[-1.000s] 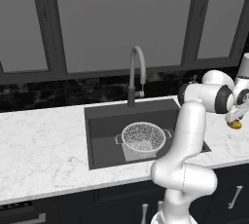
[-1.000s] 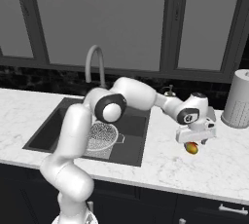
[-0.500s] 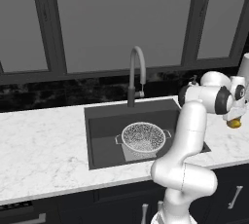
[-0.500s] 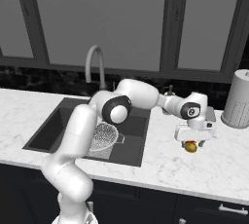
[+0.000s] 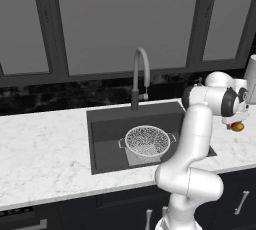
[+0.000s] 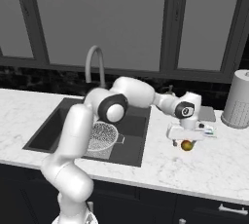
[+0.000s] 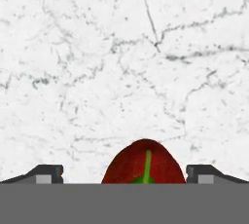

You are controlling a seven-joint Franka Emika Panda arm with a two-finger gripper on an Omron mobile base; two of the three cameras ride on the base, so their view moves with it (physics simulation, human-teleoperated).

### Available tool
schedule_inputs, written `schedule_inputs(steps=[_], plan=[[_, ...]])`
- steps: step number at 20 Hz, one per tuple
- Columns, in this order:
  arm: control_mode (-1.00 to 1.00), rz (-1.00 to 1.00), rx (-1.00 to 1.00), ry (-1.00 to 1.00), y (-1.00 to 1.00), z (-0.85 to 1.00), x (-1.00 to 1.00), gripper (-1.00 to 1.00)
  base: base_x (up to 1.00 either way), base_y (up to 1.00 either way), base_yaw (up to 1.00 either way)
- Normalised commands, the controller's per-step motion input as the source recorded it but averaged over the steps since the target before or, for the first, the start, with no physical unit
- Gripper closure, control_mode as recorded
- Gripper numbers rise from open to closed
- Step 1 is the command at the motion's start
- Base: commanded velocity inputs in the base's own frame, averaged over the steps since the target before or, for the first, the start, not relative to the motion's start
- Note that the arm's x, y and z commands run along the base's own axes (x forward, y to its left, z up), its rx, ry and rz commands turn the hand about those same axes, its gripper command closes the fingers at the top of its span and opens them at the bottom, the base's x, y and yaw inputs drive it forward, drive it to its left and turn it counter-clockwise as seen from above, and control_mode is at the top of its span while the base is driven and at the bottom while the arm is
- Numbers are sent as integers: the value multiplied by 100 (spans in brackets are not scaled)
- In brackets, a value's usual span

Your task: Put the colander in the sink, put the mango in the colander, and turn on the sink faucet and pour water over the colander.

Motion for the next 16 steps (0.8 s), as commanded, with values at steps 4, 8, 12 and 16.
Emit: schedule_inputs(steps=[4,8,12,16], plan=[[-100,-6,0,-3,96,-58,-27,100,0,0,0],[-100,-9,0,-12,52,-52,-88,100,0,0,0],[-100,-14,0,-17,8,-56,-100,100,0,0,0],[-100,-19,9,-39,14,16,-72,100,0,0,0]])
